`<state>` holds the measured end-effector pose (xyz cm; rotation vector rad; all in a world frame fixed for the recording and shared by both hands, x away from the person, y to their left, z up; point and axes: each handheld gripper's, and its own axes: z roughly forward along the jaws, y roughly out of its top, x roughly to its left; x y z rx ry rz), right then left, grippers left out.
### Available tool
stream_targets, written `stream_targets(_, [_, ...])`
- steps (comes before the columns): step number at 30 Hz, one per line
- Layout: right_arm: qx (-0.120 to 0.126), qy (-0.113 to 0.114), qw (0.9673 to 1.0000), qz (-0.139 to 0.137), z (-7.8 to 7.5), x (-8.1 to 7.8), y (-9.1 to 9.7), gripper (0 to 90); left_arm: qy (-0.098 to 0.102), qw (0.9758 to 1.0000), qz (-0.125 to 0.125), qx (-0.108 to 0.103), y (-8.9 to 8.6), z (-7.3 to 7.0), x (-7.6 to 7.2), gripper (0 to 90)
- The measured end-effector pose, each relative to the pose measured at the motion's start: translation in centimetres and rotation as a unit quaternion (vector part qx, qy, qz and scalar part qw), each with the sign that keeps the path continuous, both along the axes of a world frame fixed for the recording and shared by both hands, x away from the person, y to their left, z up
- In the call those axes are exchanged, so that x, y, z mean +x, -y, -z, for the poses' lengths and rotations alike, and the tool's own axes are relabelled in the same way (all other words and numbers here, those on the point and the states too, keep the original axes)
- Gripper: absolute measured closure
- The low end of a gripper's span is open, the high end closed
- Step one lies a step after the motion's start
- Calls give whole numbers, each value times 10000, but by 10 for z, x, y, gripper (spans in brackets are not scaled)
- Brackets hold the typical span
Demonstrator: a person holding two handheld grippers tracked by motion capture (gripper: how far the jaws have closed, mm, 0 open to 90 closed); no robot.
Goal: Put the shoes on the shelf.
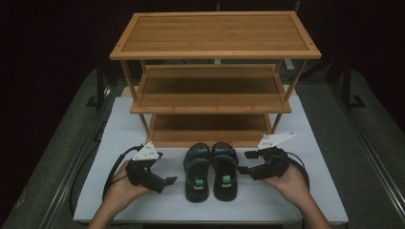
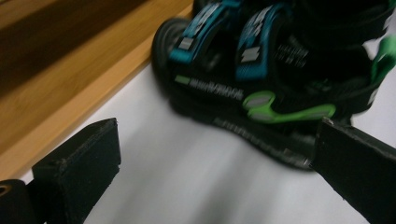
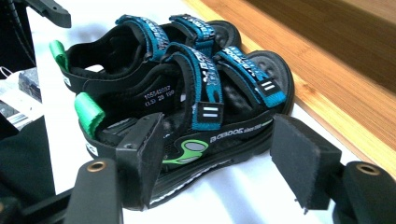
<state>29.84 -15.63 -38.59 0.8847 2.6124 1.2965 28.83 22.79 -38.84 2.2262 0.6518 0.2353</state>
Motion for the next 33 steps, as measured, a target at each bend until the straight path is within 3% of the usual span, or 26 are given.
stream_targets(1, [0,5,10000,-16,0,0,0,356,19,10000,66,-25,3,-2,0,20])
stream_targets(3, [-3,-1,10000,-45,0,-1,-1,368,-18,9995,291,-105,10,-5,2,205])
stream_targets(5, [-10,1,10000,-57,0,-1,-2,383,-12,9995,317,-92,16,-7,4,187])
stream_targets(15, [47,7,9999,-124,2,2,-8,487,-12,9984,560,-46,40,-7,18,314])
stream_targets(28, [72,-29,9998,-202,14,11,-22,536,-80,9976,686,41,51,5,21,458])
stream_targets(33, [141,-73,9997,-189,17,12,-23,543,-7,9977,673,59,53,7,20,487])
